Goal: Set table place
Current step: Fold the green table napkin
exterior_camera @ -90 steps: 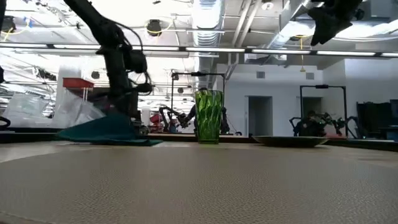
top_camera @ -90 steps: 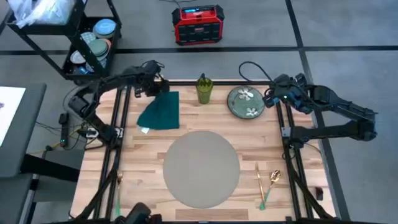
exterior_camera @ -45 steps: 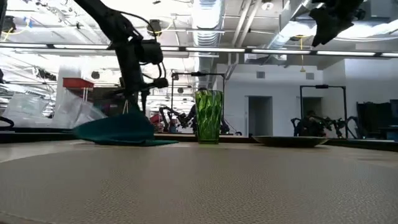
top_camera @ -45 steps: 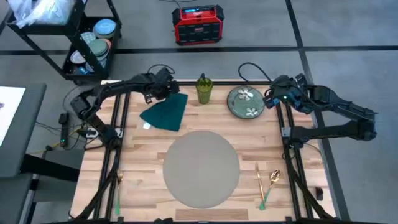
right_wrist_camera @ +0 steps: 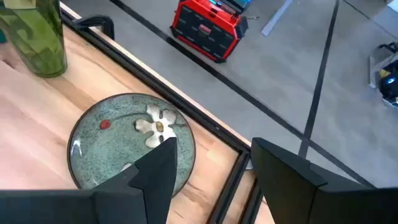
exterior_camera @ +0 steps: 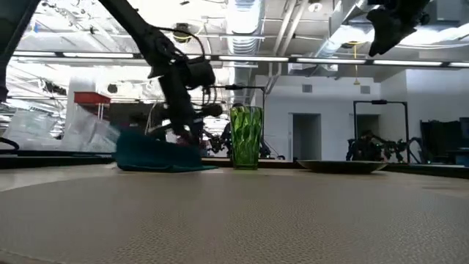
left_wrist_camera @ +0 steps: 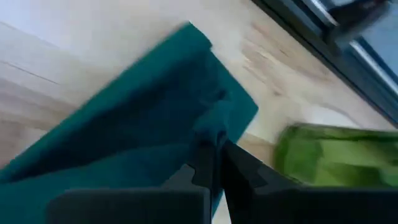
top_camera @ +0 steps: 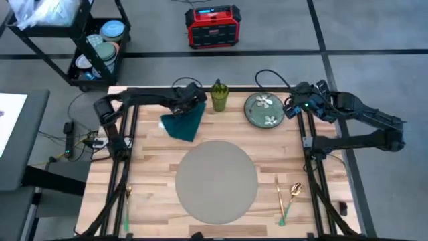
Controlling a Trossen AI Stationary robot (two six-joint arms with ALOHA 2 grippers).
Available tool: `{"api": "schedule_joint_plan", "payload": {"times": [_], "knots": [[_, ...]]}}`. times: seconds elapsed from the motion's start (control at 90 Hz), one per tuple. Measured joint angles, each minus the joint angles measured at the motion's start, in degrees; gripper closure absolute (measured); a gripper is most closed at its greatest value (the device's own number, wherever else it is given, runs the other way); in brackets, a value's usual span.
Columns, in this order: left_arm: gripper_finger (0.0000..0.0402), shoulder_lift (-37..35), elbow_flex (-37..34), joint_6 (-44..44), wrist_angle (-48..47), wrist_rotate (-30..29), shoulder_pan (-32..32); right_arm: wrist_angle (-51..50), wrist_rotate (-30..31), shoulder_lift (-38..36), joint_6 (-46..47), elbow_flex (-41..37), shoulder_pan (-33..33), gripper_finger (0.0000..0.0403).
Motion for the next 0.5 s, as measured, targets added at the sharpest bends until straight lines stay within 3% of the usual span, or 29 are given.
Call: {"api": "schedule_joint_plan", "payload": {"times": [0.289, 0.5], "knots": [[0.0402, 1.02, 8.47, -0.97, -3.40, -7.31, -0.32, 0.02, -1.49, -0.01, 0.07, 0.00, 0.07, 0.0210], [0.0402, 2.32, 9.48, -0.67, -5.27, -8.78, -2.45, 0.02, -2.88, -0.01, 0.13, 0.00, 0.09, 0.0210]]}}
